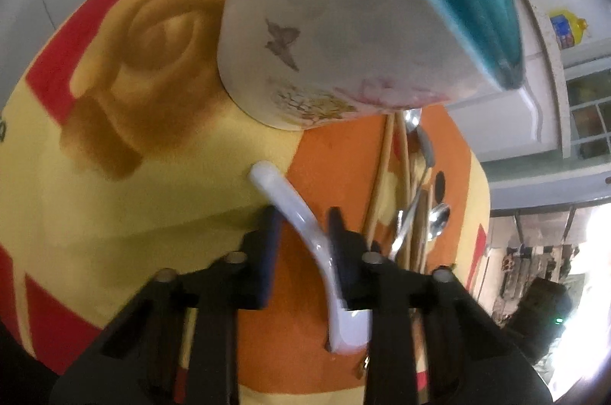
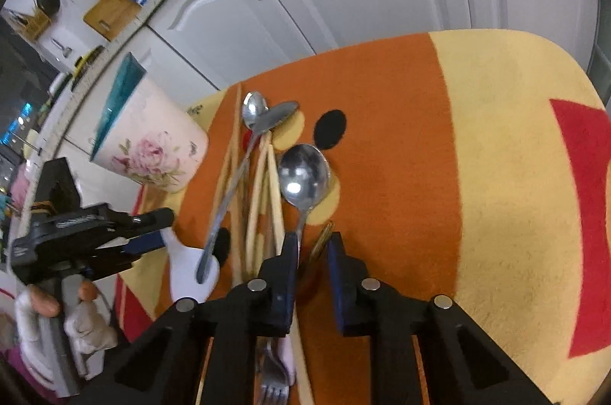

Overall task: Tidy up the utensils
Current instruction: 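Grasp the white ceramic spoon handle with the left gripper while the right gripper grasps a fork, then lift both utensils and lower them into the teal-lidded floral cup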

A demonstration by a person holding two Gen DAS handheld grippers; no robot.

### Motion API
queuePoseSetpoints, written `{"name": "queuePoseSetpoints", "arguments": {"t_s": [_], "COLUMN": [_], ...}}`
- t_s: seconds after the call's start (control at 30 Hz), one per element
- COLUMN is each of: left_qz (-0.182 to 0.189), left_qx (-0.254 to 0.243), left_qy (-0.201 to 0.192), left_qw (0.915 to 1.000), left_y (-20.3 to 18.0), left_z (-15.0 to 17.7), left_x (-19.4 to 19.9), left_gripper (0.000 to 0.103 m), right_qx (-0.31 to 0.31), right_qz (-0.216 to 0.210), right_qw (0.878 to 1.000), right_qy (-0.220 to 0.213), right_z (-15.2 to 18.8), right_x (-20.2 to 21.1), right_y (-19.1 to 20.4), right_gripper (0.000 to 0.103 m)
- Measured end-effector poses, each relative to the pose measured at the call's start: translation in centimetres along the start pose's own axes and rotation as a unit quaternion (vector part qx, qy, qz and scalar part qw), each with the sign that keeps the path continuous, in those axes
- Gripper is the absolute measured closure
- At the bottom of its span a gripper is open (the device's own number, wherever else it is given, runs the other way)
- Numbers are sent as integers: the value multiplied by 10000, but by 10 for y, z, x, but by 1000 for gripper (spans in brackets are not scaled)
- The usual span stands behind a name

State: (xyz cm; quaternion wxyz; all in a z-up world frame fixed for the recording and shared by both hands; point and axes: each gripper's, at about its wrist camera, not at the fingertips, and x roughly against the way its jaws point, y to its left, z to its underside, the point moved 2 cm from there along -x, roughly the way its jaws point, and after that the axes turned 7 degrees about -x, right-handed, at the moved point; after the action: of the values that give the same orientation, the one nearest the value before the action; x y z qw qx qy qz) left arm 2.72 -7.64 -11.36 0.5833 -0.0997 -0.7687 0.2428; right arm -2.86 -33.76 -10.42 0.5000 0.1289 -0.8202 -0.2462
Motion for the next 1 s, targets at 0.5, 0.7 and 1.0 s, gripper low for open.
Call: {"name": "queuePoseSetpoints", "arguments": {"t_s": [0.5,0.7,1.0], "left_qz": [476,655,648], "left_qx": [-962,-1177,-1443], "left_qy": [-737,-1072,-1777], "left_qw": [9915,9851,9713], "left_y": [-20,-33,-53], "left_z": [13,6,-34], "left_x": [87,127,176], "left_gripper": [97,97,97], "right_qx": [767,1058,1545], "right_qz": [-280,-442,-856], "right_qw": [9944,9890,9753], "right_qy": [-675,-932,-1328], "right_z": [-5,-13,-51], "right_x": [68,90,119], "right_y": [57,84,142], "right_gripper": [97,97,97]}}
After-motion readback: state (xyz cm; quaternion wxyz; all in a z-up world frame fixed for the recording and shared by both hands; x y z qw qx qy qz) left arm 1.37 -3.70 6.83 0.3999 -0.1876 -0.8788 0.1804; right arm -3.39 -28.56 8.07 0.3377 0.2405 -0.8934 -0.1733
